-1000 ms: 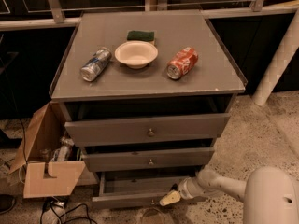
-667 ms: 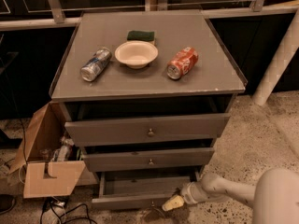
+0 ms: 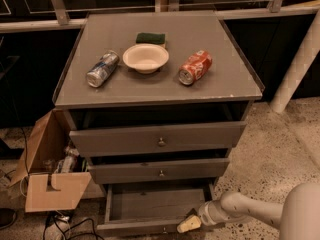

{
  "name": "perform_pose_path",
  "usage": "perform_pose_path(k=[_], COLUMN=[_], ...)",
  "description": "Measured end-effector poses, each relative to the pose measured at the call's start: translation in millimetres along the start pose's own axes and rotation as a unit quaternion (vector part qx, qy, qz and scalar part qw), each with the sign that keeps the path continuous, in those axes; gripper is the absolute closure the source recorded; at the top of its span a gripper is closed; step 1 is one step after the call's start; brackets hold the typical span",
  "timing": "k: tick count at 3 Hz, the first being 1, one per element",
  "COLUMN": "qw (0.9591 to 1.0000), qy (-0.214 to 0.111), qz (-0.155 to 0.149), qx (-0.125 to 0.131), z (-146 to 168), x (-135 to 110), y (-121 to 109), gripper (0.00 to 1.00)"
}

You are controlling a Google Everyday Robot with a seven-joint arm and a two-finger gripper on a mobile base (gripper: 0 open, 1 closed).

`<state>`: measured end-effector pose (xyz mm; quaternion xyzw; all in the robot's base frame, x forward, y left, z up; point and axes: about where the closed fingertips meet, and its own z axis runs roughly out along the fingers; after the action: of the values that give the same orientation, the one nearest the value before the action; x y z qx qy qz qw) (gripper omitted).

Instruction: Open bottom drawer

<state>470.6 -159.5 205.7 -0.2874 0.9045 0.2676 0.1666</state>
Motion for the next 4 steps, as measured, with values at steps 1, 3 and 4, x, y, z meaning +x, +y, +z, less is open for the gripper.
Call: perform_pose_path(k=[1,3,4], qw=[0.9998,0.9991,0.9962], qy=[0.012,0.024,0.02], qz=[0.015,0.035,0.083], qx=[-0.009,-0.004,0.017], z=[1.6,-5.4,-37.8], x=[15.3,32.5,69.0], y=[-0.9,-1.9,5.6], gripper=[0.0,0.0,0.0])
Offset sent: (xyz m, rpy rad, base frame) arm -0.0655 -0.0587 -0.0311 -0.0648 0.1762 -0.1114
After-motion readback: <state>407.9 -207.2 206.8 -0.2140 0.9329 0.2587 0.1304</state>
